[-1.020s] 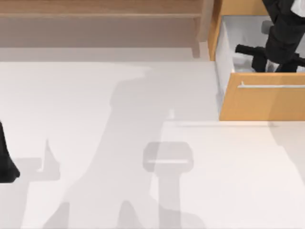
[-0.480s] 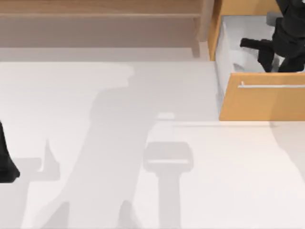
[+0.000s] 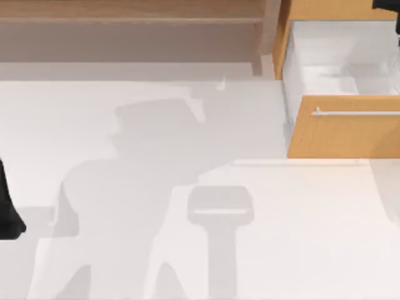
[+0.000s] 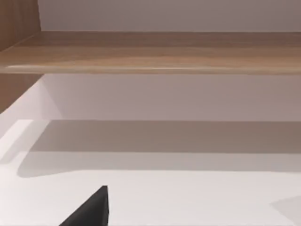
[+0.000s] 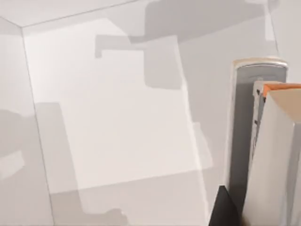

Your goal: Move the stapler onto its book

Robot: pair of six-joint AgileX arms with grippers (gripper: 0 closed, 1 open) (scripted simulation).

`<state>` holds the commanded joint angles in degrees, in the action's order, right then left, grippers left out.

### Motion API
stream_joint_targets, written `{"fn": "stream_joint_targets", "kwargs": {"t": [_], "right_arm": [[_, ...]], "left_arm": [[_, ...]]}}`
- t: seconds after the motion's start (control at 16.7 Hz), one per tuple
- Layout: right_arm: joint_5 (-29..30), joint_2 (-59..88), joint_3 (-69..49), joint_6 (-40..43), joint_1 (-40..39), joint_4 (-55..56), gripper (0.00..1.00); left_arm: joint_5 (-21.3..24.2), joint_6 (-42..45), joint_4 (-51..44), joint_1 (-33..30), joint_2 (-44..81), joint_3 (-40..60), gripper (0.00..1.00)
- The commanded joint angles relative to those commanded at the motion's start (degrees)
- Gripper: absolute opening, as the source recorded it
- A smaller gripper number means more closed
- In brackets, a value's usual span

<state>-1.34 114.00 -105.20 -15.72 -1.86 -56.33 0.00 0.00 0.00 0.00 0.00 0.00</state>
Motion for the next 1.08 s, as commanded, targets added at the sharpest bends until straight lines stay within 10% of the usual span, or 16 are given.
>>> {"fn": "stream_joint_targets", "kwargs": {"t": [1.08], "right_arm": [[0.07,-20.03,41.35,33.02,21.15,3.22,0.00]], "left_arm": [[0.00,0.00,0.00,0.00,0.00,0.00,1.00]]}}
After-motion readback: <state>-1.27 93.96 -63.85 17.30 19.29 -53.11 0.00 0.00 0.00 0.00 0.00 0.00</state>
